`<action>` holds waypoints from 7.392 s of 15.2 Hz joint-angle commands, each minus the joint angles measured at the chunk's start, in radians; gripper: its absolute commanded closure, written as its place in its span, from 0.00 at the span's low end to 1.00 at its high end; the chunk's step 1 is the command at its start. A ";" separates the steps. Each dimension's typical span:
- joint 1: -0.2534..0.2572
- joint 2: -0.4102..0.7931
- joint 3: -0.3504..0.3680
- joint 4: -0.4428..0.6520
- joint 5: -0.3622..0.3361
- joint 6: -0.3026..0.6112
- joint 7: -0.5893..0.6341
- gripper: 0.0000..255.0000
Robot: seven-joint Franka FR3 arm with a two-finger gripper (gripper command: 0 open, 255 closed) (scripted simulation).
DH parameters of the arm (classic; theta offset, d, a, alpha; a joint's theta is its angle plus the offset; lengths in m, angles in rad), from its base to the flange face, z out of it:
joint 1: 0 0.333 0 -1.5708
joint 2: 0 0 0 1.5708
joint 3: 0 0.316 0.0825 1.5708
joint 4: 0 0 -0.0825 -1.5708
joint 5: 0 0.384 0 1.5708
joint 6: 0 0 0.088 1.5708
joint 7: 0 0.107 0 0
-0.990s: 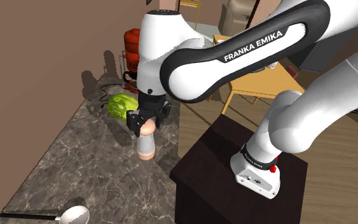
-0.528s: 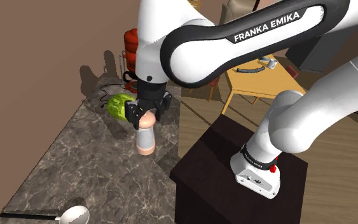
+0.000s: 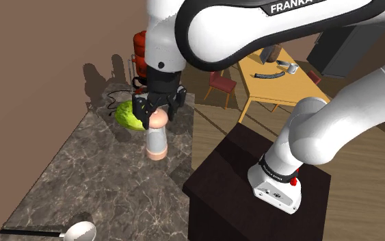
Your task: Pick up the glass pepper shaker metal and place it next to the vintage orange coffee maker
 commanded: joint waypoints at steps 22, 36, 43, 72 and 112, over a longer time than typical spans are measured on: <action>-0.015 -0.026 -0.046 0.286 -0.036 -0.311 0.034 1.00; -0.027 0.019 -0.060 0.512 -0.059 -0.492 0.064 1.00; -0.032 0.059 -0.060 0.644 -0.072 -0.584 0.084 1.00; -0.228 0.366 -0.389 1.025 -0.180 -0.741 -0.422 1.00; -0.283 0.361 -0.441 0.535 -0.184 -0.272 -0.587 1.00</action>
